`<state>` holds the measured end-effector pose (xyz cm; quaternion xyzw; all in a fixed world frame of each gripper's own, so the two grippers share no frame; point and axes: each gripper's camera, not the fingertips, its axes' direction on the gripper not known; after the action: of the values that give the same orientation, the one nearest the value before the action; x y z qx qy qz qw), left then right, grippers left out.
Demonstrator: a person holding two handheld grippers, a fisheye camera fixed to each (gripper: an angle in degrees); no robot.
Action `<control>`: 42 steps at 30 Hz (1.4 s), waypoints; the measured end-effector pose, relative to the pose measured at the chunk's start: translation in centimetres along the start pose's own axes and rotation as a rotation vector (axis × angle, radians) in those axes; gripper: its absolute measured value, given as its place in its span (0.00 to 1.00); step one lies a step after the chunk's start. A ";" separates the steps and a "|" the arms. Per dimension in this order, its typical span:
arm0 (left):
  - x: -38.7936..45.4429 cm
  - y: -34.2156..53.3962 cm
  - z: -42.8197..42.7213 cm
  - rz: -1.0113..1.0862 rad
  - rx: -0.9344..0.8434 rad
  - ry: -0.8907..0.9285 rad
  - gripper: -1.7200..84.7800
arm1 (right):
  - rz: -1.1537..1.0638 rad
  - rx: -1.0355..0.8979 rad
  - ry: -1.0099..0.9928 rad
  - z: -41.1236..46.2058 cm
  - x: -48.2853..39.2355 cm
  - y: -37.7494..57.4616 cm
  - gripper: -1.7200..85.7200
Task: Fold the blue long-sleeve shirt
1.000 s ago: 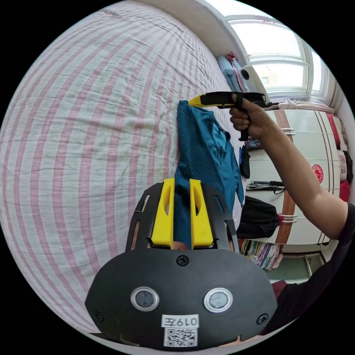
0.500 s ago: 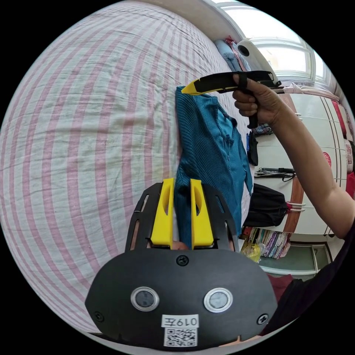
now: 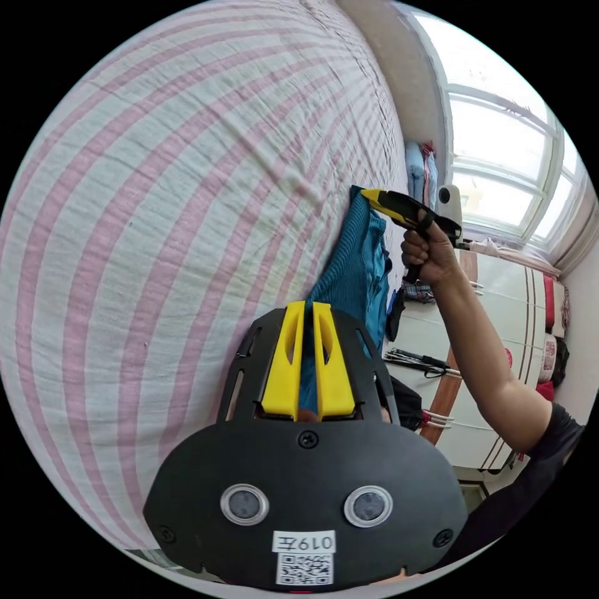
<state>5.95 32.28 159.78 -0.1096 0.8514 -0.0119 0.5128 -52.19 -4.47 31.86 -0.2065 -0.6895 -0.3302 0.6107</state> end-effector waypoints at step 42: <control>8.2 1.9 9.3 0.246 -0.005 -0.233 0.03 | -0.138 -0.092 0.043 -2.9 -1.8 18.2 0.04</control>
<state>10.07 33.36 147.96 -0.0065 0.7932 0.0655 0.6054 -37.34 6.37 33.93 -0.1792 -0.6728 -0.4074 0.5909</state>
